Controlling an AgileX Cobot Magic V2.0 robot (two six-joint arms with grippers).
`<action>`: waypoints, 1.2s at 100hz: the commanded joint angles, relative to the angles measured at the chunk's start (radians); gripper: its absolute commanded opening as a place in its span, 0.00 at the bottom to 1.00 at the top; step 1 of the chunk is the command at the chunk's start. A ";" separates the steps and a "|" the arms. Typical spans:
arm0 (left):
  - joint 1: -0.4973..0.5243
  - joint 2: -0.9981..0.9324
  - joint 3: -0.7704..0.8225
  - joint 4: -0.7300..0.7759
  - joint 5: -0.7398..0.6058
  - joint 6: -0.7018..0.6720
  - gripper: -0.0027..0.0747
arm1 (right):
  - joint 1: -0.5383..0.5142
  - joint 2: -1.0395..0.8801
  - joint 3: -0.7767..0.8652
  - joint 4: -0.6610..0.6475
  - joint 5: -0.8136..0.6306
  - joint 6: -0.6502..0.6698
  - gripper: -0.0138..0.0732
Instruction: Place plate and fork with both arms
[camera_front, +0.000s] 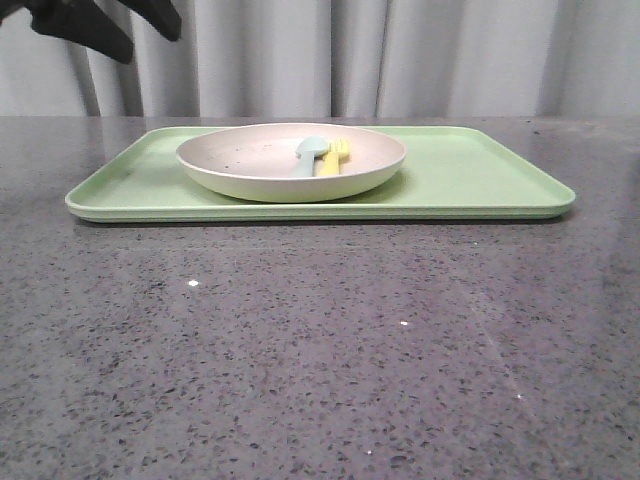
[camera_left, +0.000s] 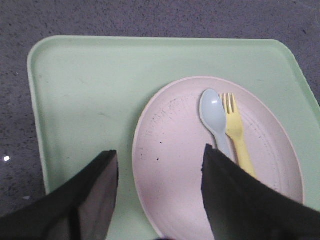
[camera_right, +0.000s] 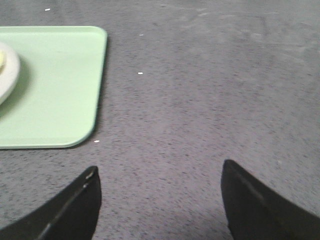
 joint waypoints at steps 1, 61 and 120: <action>-0.003 -0.107 0.002 0.023 -0.032 -0.005 0.52 | 0.038 0.068 -0.077 -0.008 -0.063 0.000 0.72; -0.003 -0.557 0.402 0.102 -0.152 -0.005 0.52 | 0.328 0.707 -0.726 -0.008 0.190 -0.009 0.72; -0.003 -0.696 0.531 0.103 -0.210 -0.005 0.52 | 0.399 1.296 -1.295 0.091 0.446 -0.009 0.72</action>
